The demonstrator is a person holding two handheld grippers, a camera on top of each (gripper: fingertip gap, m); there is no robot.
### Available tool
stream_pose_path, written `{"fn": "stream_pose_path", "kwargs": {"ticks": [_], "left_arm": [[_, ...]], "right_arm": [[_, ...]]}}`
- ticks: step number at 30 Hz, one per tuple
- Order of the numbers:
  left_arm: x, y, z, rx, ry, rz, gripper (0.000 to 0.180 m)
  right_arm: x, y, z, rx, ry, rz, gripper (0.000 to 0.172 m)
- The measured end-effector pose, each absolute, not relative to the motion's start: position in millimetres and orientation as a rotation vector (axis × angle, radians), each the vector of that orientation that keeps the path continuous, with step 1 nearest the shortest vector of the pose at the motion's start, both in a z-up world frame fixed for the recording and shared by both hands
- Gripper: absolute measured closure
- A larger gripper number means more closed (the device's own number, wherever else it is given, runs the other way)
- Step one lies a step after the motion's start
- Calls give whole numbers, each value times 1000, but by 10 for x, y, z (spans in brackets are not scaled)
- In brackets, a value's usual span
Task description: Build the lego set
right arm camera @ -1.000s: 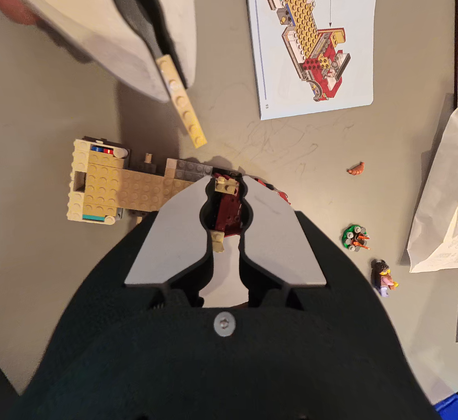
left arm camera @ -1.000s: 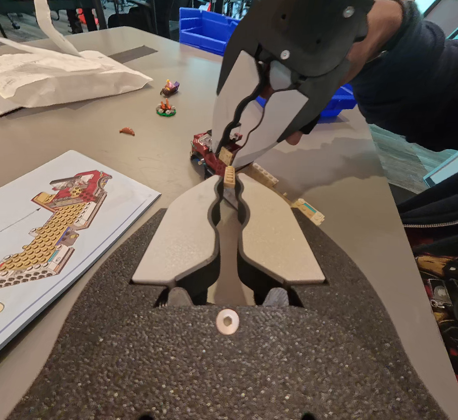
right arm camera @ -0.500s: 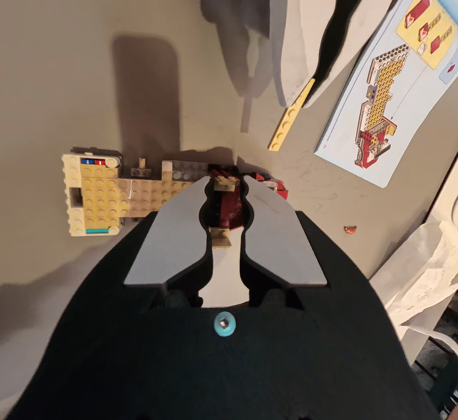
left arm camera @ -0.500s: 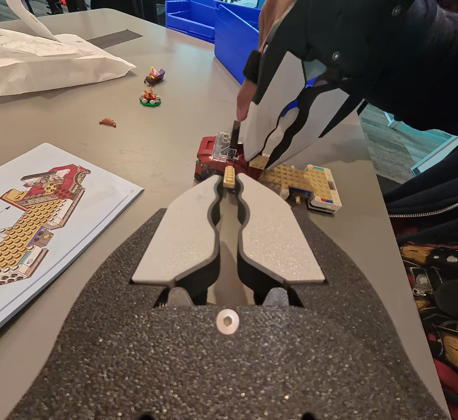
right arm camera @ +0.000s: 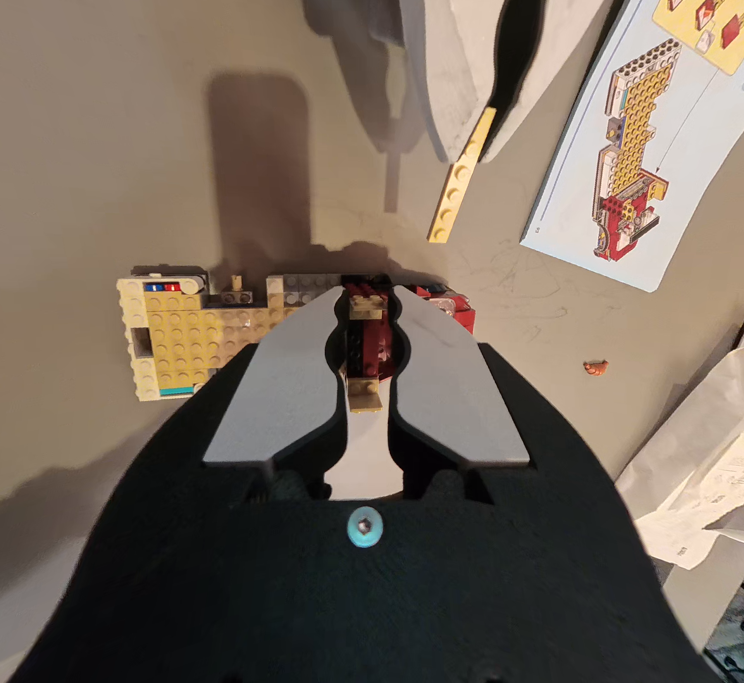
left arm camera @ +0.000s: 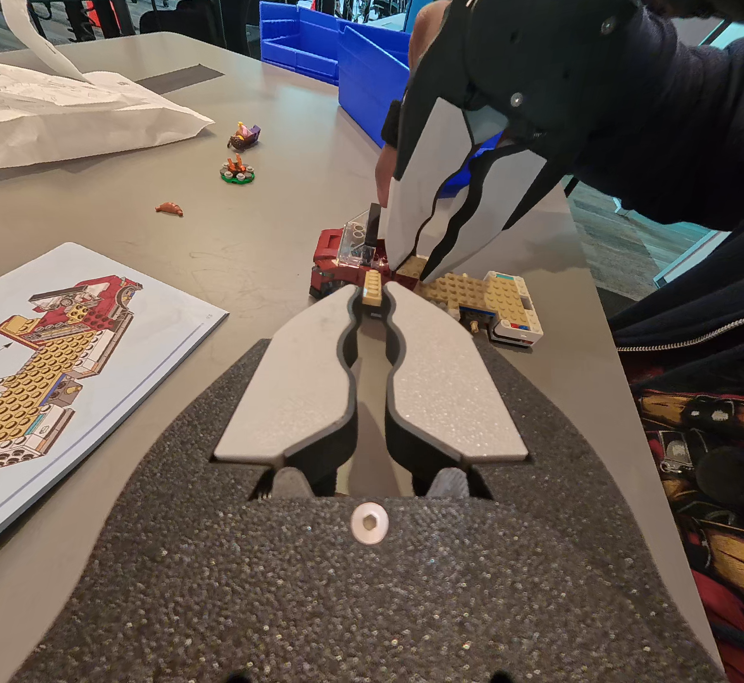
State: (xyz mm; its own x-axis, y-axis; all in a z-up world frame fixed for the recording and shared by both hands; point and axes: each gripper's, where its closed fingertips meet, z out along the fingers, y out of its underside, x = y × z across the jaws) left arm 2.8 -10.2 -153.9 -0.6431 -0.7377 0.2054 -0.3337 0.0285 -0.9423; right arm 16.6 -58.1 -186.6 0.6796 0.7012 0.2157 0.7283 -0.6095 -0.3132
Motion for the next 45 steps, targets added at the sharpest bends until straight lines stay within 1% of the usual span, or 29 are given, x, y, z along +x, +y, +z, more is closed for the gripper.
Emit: {"fn": "stream_pose_path", "kwargs": {"ticks": [5,11,12,13,18,23,27,30,34,38,45], "left_arm": [[23,-106,-1525,-1084,1970,-1663,172],[39,-207,-1409,-1015,1918,-1746,172],[48,-241,-1386,-1003,1909,-1764,172],[61,-279,-1365,-991,1903,-1779,172],[192,-449,-1358,-968,1932,-1751,172],[276,-340,-1392,-1051,1893,-1732,172],[285,-166,-1413,-1131,1827,-1732,172],[253,-88,-1385,-1151,1788,-1758,172],[205,-37,-1374,-1146,1783,-1774,172],[161,2,-1355,-1147,1774,-1815,172],[92,53,-1394,-1145,1809,-1754,172]], "right_arm": [[199,-548,-1773,-2460,-990,-85,154],[284,-575,-1530,-2260,-691,-48,155],[314,-595,-1496,-2217,-626,-49,158],[347,-617,-1450,-2164,-556,-53,172],[551,-839,-1325,-2008,-294,-64,170],[604,-957,-1440,-2081,-255,-112,162],[567,-883,-1535,-2128,-219,-139,158],[462,-767,-1593,-2143,-269,-181,154],[342,-665,-1687,-2185,-530,-282,152],[322,-591,-1773,-2300,-760,-293,150],[427,-525,-1896,-2494,-1016,-274,147]]}}
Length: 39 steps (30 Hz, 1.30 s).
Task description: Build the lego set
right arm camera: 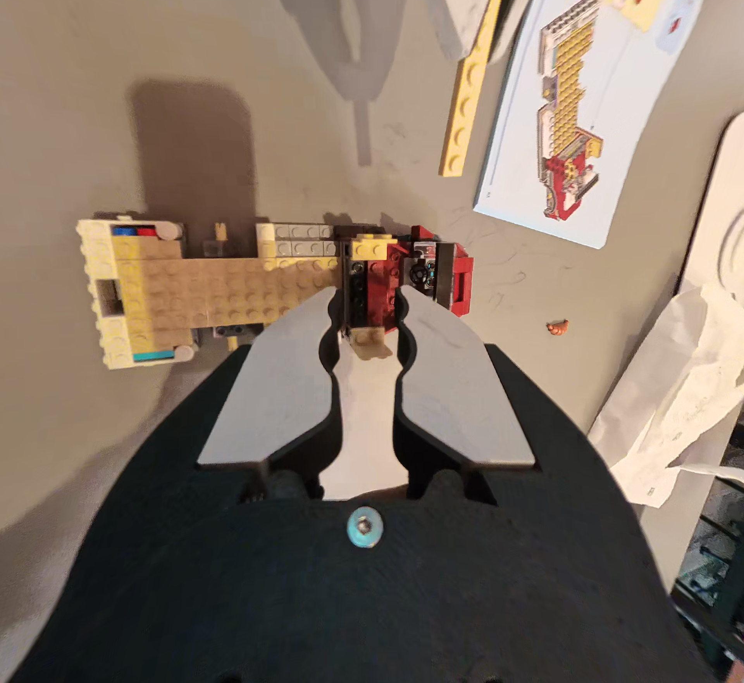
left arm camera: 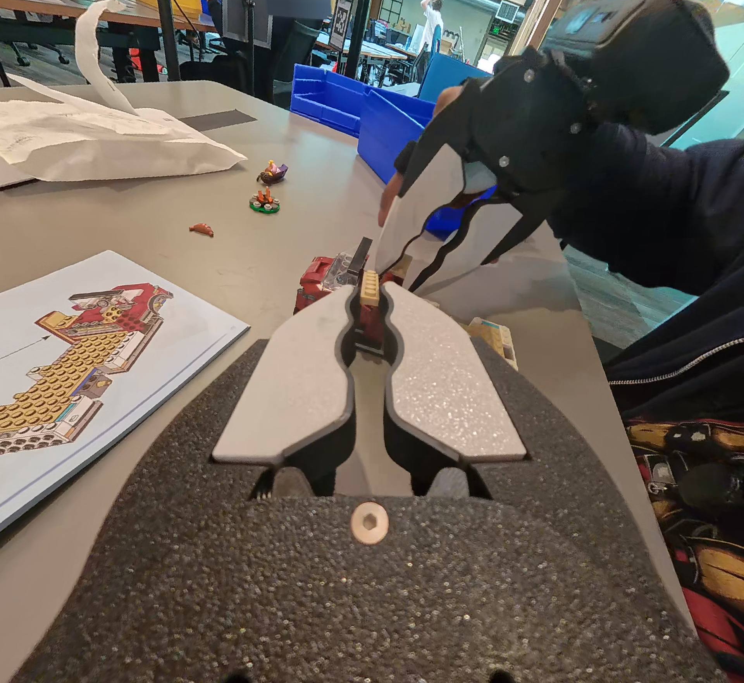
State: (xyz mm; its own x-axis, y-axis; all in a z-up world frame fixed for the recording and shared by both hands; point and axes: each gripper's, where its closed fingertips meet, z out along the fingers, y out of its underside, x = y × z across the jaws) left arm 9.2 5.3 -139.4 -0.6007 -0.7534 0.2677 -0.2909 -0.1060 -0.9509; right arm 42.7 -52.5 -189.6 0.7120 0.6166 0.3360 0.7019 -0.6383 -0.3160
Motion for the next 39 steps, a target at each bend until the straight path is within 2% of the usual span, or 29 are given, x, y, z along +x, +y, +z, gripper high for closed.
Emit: {"fn": "stream_pose_path", "kwargs": {"ticks": [13,25,39], "left_arm": [[71,-3,-1442,-1131,1863,-1712,172],[133,-77,-1328,-1100,1803,-1852,172],[441,-835,-1298,-841,1949,-1876,172]], "right_arm": [[447,-504,-2080,-2582,-1004,-201,152],[450,-638,-1930,-2283,-524,70,153],[531,-996,-1914,-2105,-261,249,152]]}}
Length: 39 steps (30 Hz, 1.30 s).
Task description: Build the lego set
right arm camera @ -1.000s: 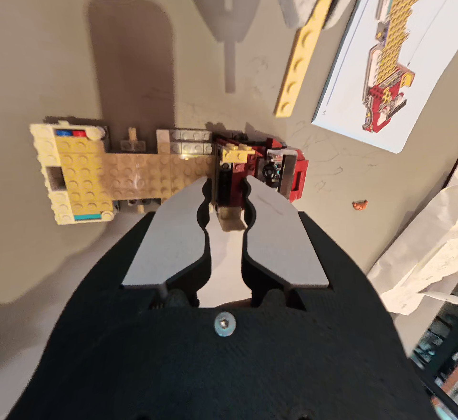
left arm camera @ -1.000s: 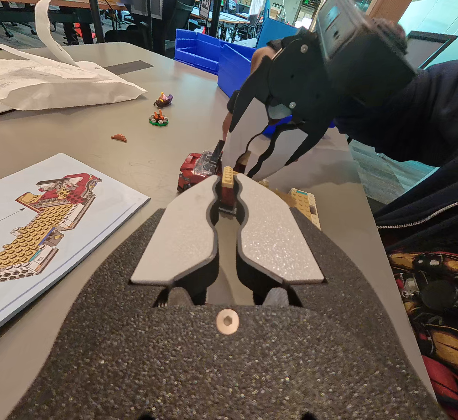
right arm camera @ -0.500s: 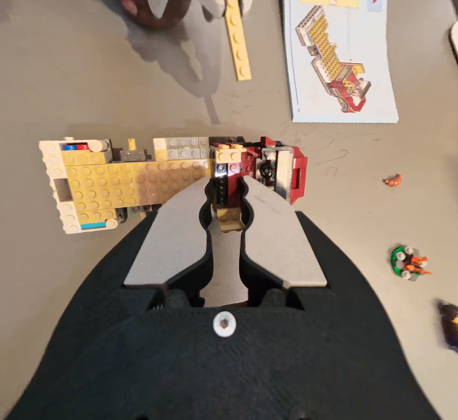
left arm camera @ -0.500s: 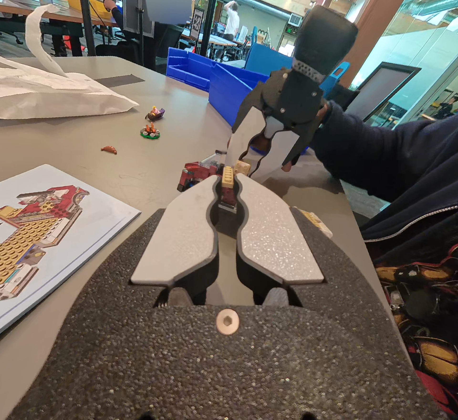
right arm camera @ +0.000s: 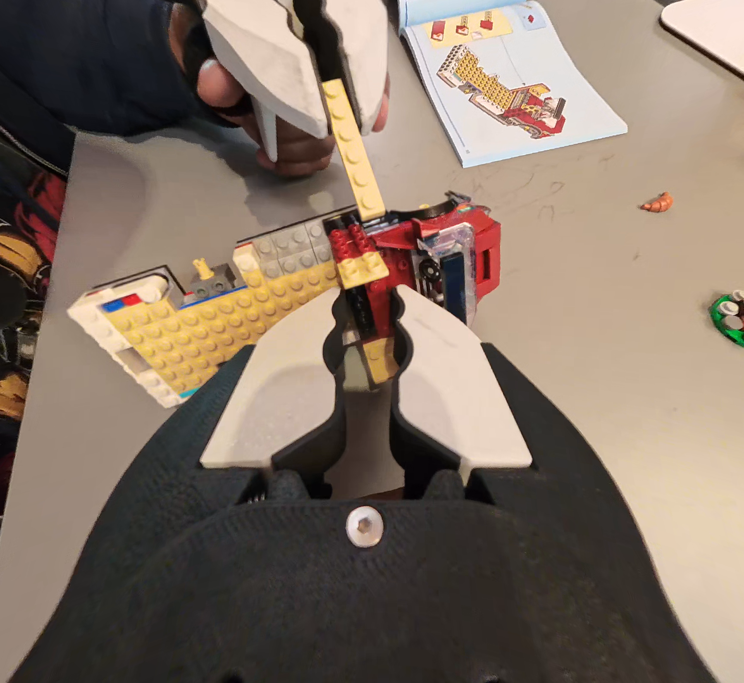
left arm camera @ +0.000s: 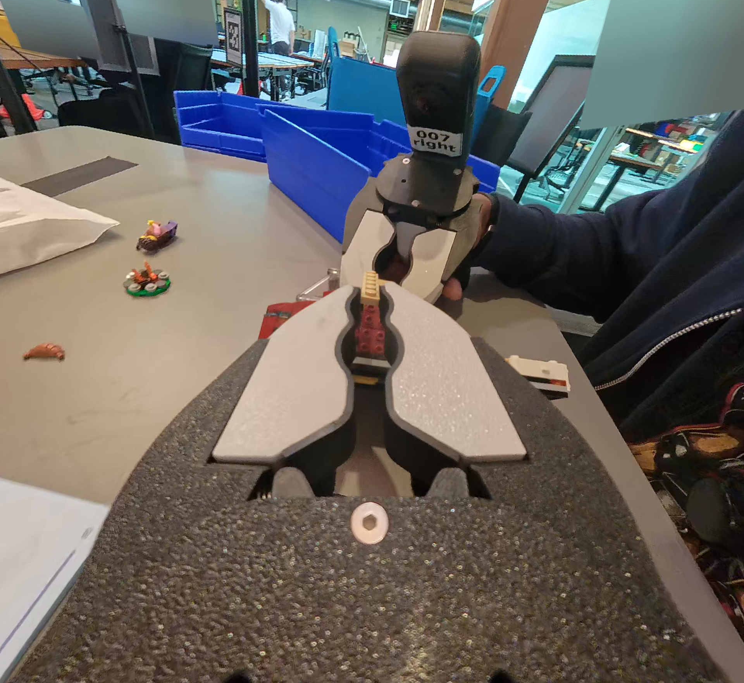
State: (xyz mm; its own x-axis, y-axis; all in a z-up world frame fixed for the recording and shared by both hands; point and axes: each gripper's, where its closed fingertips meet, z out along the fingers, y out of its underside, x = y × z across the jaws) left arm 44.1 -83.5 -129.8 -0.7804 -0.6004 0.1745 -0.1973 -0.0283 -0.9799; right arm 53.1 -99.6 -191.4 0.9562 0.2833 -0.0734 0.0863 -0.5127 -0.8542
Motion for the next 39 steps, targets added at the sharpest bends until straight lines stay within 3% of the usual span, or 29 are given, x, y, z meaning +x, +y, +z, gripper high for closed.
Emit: {"fn": "stream_pose_path", "kwargs": {"ticks": [26,35,39], "left_arm": [[510,-1069,-1667,-720,2237,-1481,168],[473,-990,-1601,-827,2188,-1514,156],[424,-837,-1613,-1088,2096,-1532,143]], "right_arm": [[587,-1086,-1962,-2148,-172,305,151],[586,-1088,-1966,-2148,-177,290,151],[586,-1088,-1965,-2148,-178,286,151]]}}
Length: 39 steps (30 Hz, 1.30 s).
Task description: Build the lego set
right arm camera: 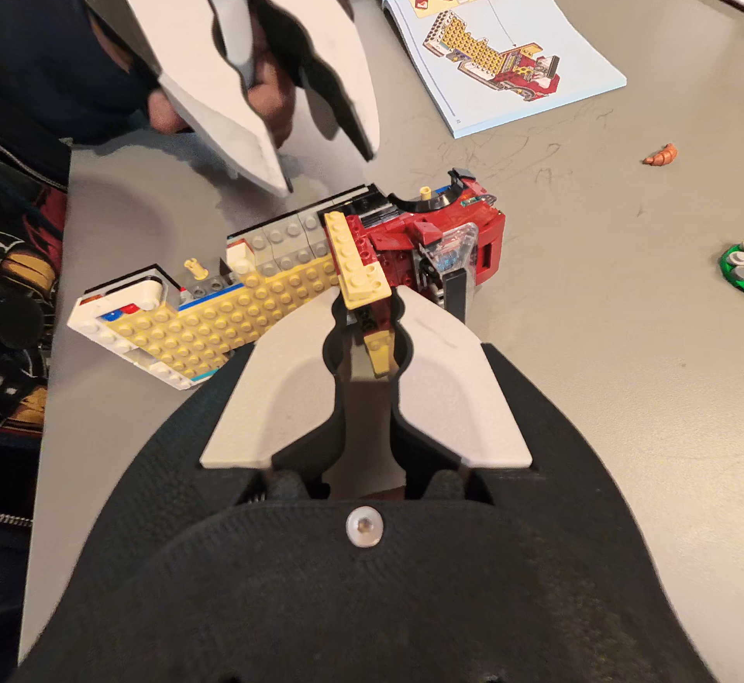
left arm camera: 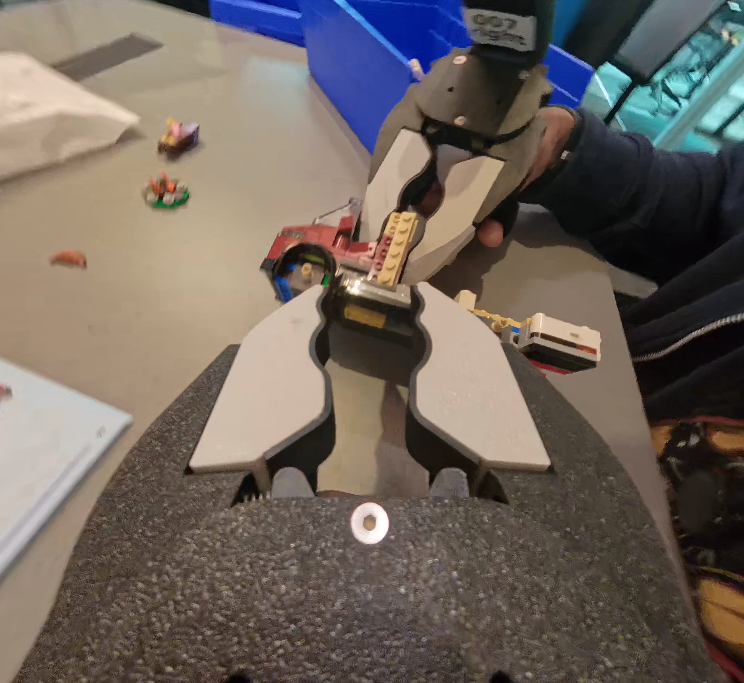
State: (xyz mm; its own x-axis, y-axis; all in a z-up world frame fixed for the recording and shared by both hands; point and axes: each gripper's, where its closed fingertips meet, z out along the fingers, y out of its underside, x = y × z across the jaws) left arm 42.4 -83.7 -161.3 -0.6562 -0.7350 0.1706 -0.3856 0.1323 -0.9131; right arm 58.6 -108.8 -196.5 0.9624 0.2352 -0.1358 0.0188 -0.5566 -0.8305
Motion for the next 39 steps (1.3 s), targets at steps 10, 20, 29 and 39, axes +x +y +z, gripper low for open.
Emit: {"fn": "stream_pose_path", "kwargs": {"ticks": [10,20,29,39], "left_arm": [[320,-1077,-1826,-1733,2054,-1656,117],[294,-1001,-1904,-1735,2162,-1429,122],[47,-771,-1904,-1687,2259,-1080,124],[-81,-614,-1923,-1580,2447,-982,127]], "right_arm": [[570,-1056,-2005,-2175,-147,258,152],[469,-954,-2035,-2189,75,222,151],[244,-766,-2037,-2161,288,206,149],[106,-900,-2041,-2180,210,197,144]]}}
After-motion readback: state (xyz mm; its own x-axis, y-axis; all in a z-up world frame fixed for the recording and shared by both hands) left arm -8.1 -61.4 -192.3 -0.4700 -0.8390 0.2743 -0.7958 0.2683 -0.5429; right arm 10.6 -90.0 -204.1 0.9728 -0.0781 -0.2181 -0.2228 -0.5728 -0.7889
